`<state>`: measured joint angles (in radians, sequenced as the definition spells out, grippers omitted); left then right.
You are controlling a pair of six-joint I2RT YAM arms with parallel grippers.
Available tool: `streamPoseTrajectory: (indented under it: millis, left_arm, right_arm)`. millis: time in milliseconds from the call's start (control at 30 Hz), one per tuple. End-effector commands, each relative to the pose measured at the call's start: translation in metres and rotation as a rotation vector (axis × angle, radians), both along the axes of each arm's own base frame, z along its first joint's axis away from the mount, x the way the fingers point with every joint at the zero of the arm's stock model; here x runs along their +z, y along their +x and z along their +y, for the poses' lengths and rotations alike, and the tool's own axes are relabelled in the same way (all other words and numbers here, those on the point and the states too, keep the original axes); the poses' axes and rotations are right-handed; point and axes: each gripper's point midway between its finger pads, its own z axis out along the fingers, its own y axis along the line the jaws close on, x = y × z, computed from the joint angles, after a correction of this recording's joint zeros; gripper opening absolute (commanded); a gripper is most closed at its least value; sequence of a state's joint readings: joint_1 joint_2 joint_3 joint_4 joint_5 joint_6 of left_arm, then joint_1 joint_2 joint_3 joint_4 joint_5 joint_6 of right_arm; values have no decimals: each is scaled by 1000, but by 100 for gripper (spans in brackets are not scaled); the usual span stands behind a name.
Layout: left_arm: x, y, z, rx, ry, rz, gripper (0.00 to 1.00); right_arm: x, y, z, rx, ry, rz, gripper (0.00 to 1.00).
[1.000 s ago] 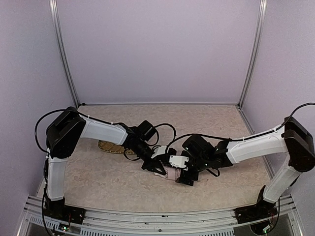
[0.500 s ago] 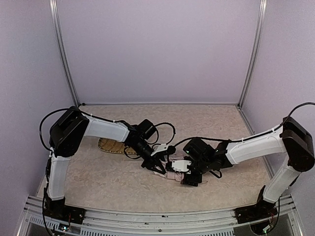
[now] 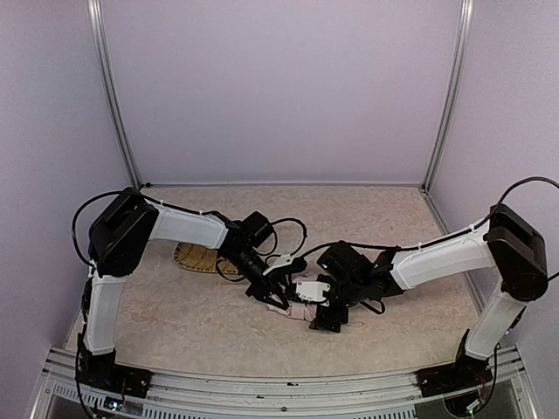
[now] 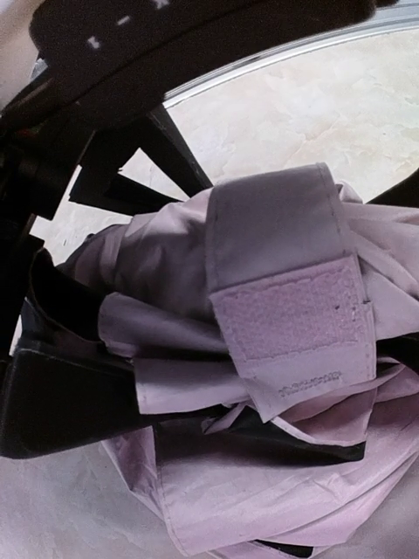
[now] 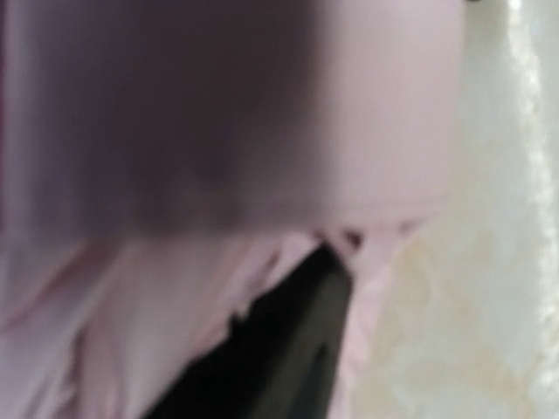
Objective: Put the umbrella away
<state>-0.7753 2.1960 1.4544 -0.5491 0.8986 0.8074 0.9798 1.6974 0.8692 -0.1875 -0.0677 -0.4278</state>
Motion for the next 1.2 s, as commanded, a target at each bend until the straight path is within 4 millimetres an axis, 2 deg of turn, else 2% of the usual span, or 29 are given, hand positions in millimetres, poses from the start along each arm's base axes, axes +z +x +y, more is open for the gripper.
streamPoseTrajectory:
  millis: [0,67,200,300,467,500,533,567,633,667,700,733,800,867,933,1000,1033,1100,1133,1167]
  left_arm:
    - [-58,-35,36,25,251,186,0]
    - [-58,-36,37,25,251,188,0]
    - [-57,-35,38,27,244,192,2]
    - [-48,-28,34,44,216,167,16]
    - [-16,-5,25,114,116,19,39]
    - [-4,3,23,153,90,-22,46]
    - [-1,11,23,191,72,-59,58]
    - [15,23,22,238,29,-122,67]
    - [31,38,31,332,-33,-231,84]
    - [44,48,34,384,-79,-293,87]
    - [60,55,39,433,-132,-354,96]
    - [79,64,44,486,-190,-430,98]
    - [119,78,55,603,-301,-568,99]
    - [168,86,67,711,-451,-670,99]
    - [216,89,85,833,-622,-706,99]
    - [254,91,111,977,-788,-689,99]
    - [266,86,121,995,-863,-669,99]
    - [272,62,118,829,-947,-632,99]
    - [267,53,112,761,-950,-607,92]
    - [260,45,105,703,-941,-571,81]
  right_arm:
    - [-15,3,2,-25,-19,8,87]
    - [-20,5,0,-32,-36,5,74]
    - [-29,6,-6,-40,-77,5,39]
    - [-27,7,-9,-47,-81,-6,22]
    - [-12,10,-7,-51,-38,-18,9]
    - [-8,12,-6,-57,-26,-23,7]
    - [-4,13,-6,-60,-17,-28,5]
    - [0,15,-6,-66,-6,-37,4]
    - [10,20,-7,-79,16,-55,1]
    - [16,22,-7,-83,30,-64,0]
    - [23,24,-7,-87,44,-78,0]
    - [31,27,-7,-89,60,-97,0]
    - [48,33,-7,-88,94,-138,0]
    - [65,38,-7,-82,126,-176,0]
    - [81,42,-7,-74,162,-206,0]
    - [94,47,-9,-76,190,-223,0]
    - [99,50,-10,-81,202,-230,0]
    - [114,59,-14,-100,227,-251,0]
    - [122,63,-15,-106,243,-263,0]
    - [132,67,-16,-111,261,-278,0]
